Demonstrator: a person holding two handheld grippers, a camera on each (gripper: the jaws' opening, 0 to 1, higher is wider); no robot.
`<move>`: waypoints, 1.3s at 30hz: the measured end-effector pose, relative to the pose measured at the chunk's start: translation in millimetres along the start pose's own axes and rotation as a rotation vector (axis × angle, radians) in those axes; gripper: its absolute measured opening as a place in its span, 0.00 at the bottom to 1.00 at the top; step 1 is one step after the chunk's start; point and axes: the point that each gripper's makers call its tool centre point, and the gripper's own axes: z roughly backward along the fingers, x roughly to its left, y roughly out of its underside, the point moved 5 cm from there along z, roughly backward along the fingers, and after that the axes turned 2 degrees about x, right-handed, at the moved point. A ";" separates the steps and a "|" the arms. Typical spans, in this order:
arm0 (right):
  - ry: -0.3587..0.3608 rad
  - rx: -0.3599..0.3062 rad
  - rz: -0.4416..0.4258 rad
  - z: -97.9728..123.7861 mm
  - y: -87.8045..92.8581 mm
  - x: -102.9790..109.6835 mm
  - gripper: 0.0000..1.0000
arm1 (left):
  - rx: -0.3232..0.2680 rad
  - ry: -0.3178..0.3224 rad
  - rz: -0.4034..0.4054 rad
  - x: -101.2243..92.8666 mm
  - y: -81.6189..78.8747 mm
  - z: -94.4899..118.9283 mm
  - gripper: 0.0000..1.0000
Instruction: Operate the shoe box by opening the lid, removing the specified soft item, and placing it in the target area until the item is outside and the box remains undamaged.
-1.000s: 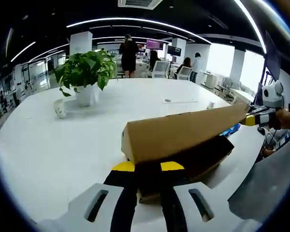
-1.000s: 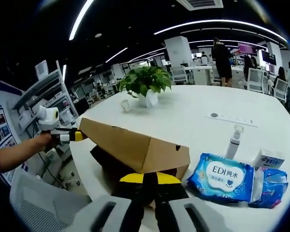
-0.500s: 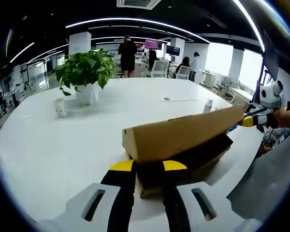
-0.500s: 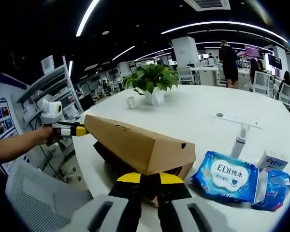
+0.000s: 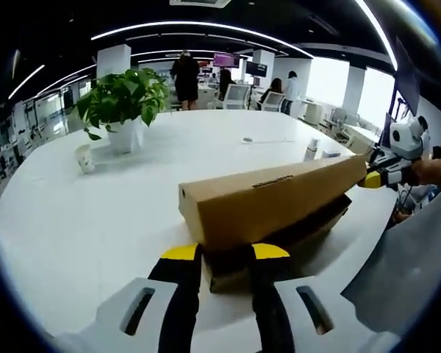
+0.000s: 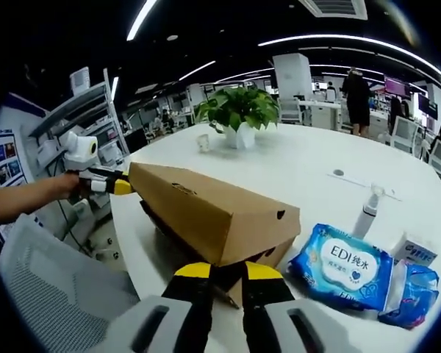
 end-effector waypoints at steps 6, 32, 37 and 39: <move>0.001 0.031 0.045 -4.8 7.1 -0.8 0.11 | 0.018 0.001 -0.023 -0.5 5.8 -1.8 0.25; 0.021 0.132 0.216 -22.7 31.5 2.3 0.16 | 0.103 -0.001 -0.084 -2.8 34.3 -17.5 0.27; 0.026 0.149 0.226 -26.6 36.1 1.9 0.16 | 0.117 -0.002 -0.086 -1.4 40.0 -21.9 0.28; 0.028 0.155 0.226 -28.1 37.8 1.7 0.17 | 0.121 -0.002 -0.085 -1.0 41.7 -23.2 0.28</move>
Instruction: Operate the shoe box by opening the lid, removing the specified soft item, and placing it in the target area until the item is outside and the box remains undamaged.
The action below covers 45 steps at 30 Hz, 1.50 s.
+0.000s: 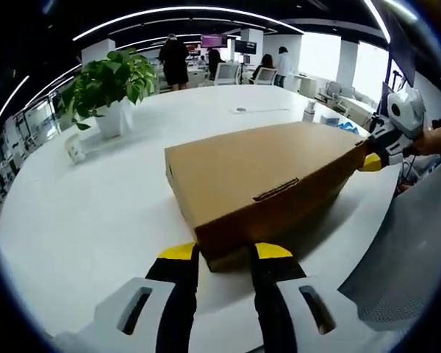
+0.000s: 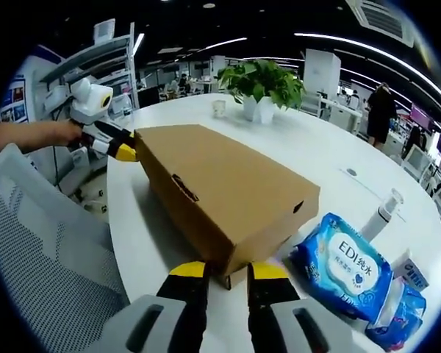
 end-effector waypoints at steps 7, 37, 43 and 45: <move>0.005 0.016 0.002 -5.5 4.2 0.2 0.17 | 0.009 0.002 0.015 0.6 5.7 -5.0 0.28; 0.006 -0.042 0.021 8.1 -8.1 -1.0 0.23 | -0.045 0.028 -0.028 -2.9 -6.3 14.0 0.30; 0.015 -0.033 0.013 4.3 -5.4 -0.6 0.23 | -0.043 0.020 -0.036 -1.7 -3.6 10.7 0.29; 0.017 -0.030 0.006 3.7 -4.9 -0.3 0.23 | -0.048 0.019 -0.031 -0.6 -2.5 10.2 0.27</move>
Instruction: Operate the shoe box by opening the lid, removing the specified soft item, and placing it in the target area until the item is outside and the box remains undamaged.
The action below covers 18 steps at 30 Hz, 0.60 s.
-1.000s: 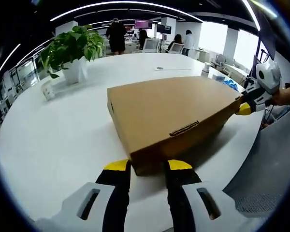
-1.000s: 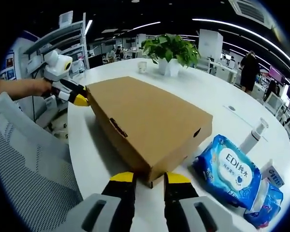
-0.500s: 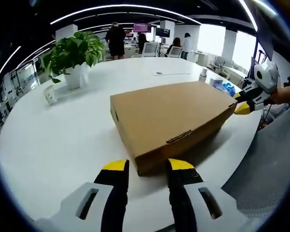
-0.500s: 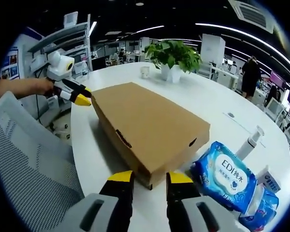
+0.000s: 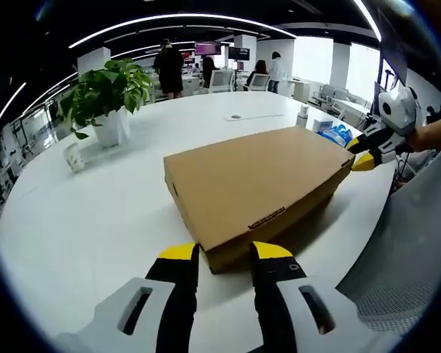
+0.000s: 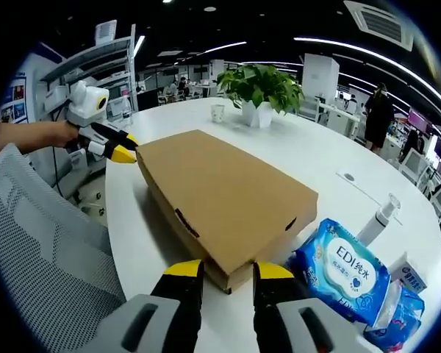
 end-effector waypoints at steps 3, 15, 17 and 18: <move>0.005 0.004 -0.004 -2.3 1.2 -0.3 0.23 | 0.003 -0.001 0.012 1.0 1.2 -2.8 0.27; 0.018 0.019 -0.010 -11.2 2.0 -1.5 0.24 | 0.021 -0.006 0.041 5.4 1.6 -15.7 0.30; 0.019 0.019 -0.013 -12.4 1.0 -3.1 0.24 | 0.019 -0.008 0.041 7.6 -0.4 -16.9 0.30; 0.020 0.018 -0.014 -13.2 0.1 -4.2 0.24 | 0.020 -0.008 0.043 8.6 -1.2 -17.5 0.30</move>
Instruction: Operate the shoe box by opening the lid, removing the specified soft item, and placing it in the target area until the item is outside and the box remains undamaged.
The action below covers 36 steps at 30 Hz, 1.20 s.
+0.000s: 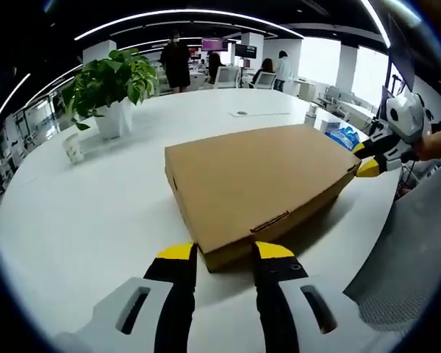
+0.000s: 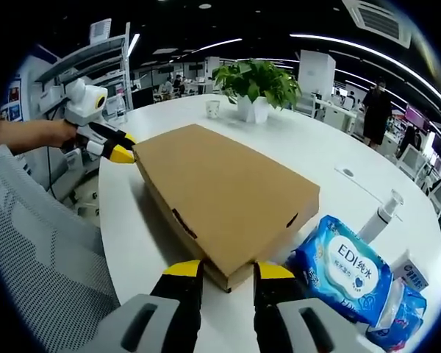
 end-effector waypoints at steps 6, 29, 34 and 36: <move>0.004 -0.004 -0.010 -5.8 -5.2 -6.5 0.24 | 0.005 0.003 -0.001 6.7 -8.0 -7.3 0.30; 0.011 0.003 -0.030 -29.6 -24.8 -39.8 0.24 | 0.029 0.012 -0.002 26.8 -37.6 -37.3 0.30; 0.014 0.006 -0.029 -34.0 -29.0 -47.5 0.25 | 0.030 0.011 0.002 29.7 -43.3 -43.0 0.30; 0.014 0.008 -0.029 -35.3 -30.2 -50.0 0.25 | 0.032 0.012 0.001 30.8 -45.7 -45.3 0.30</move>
